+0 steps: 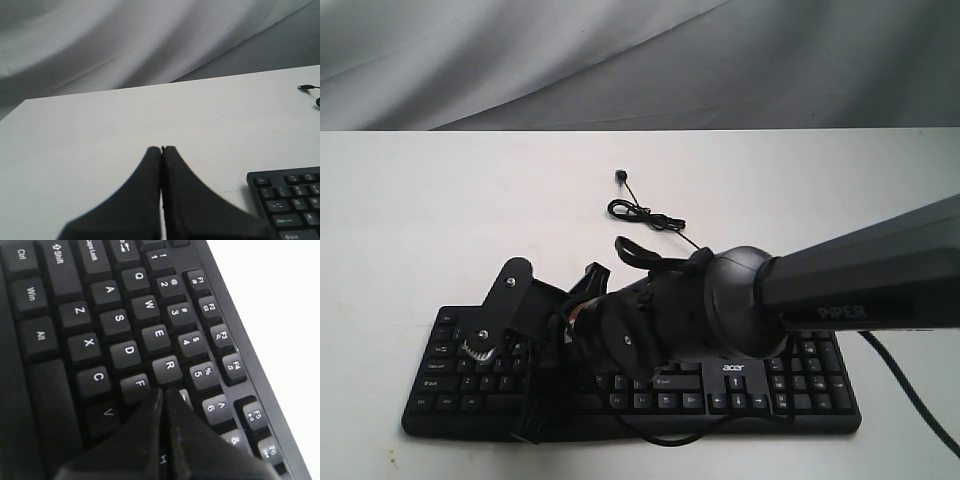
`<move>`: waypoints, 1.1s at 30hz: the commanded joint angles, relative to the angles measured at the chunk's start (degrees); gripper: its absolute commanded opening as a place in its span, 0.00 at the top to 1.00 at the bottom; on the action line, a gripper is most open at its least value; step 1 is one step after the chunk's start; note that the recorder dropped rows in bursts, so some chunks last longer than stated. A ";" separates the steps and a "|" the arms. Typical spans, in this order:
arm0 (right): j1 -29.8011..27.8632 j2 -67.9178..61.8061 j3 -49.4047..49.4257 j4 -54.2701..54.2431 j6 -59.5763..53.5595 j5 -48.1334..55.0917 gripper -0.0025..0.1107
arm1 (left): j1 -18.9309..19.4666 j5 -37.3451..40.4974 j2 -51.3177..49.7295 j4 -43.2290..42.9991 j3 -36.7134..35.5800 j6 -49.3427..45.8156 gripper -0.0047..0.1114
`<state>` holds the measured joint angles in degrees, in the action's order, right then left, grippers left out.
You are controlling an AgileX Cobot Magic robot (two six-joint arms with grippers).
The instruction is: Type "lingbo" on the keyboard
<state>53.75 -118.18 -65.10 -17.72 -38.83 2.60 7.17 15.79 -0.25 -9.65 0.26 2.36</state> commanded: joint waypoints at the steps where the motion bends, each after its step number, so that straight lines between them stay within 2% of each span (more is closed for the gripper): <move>1: 0.27 -0.07 -0.32 -0.27 0.30 -0.03 0.98 | -0.42 -0.57 0.25 0.10 -0.26 0.25 0.96; 14: 0.03 3.86 -0.32 -0.27 0.57 1.49 0.98 | -0.42 -0.57 0.25 0.10 -0.26 0.25 0.96; 33: 0.53 8.41 5.05 -0.49 1.38 0.81 0.98 | -0.42 -0.57 0.25 0.10 -0.26 0.25 0.96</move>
<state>53.75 -110.41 -60.40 -17.92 -37.58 4.15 7.17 15.79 -0.25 -9.65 0.26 2.36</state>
